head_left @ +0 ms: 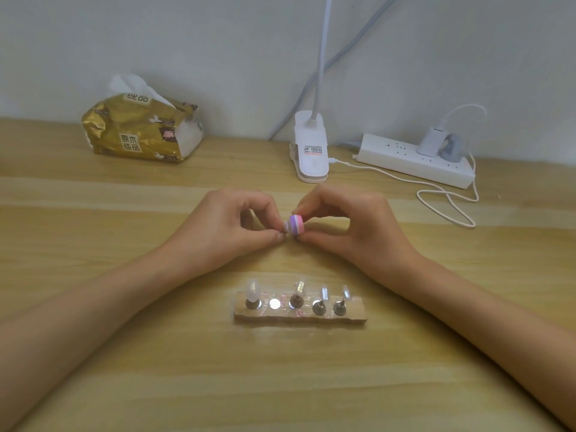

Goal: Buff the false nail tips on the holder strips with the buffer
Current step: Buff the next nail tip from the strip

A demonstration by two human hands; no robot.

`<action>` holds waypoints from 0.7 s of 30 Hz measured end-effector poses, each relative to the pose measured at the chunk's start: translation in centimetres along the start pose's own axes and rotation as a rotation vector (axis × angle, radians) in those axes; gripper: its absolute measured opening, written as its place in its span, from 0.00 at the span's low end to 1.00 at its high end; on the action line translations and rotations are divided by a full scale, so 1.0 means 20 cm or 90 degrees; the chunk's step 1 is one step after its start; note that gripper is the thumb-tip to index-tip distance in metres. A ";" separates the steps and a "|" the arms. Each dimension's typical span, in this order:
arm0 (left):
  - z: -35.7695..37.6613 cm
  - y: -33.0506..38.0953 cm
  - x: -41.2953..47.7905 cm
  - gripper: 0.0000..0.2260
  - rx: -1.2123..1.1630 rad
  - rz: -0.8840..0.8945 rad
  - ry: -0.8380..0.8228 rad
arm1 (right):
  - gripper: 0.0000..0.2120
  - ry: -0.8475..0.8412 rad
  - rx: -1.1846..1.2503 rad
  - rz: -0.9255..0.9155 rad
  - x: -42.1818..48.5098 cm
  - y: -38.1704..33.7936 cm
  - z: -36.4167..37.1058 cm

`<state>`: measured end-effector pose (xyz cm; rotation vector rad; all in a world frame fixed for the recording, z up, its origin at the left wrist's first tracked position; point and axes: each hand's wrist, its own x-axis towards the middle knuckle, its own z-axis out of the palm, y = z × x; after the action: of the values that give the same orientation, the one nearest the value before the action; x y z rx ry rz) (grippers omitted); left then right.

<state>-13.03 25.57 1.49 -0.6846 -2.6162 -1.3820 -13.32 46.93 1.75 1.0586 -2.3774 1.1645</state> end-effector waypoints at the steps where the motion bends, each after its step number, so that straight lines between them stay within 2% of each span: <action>1: 0.00 0.00 0.00 0.09 -0.001 0.001 -0.002 | 0.06 0.011 0.000 -0.006 0.00 0.00 0.00; 3: 0.00 0.00 0.00 0.08 -0.001 0.005 0.000 | 0.06 0.026 -0.003 -0.019 0.00 0.00 0.01; 8: 0.00 -0.01 0.00 0.09 0.004 0.011 -0.006 | 0.06 -0.017 0.009 0.025 0.01 0.00 0.00; 11: -0.01 0.00 0.00 0.08 -0.016 0.001 -0.023 | 0.05 0.013 0.026 0.025 -0.01 -0.01 -0.01; 17: -0.01 -0.01 0.01 0.07 -0.052 -0.045 0.002 | 0.15 0.072 0.135 0.123 -0.03 -0.01 -0.06; 21: 0.00 0.00 0.02 0.09 -0.029 -0.061 0.005 | 0.13 0.052 0.099 0.110 -0.01 -0.01 -0.04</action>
<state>-13.35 25.72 1.59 -0.5643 -2.6517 -1.4714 -12.98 47.62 2.34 0.8449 -2.3854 1.4435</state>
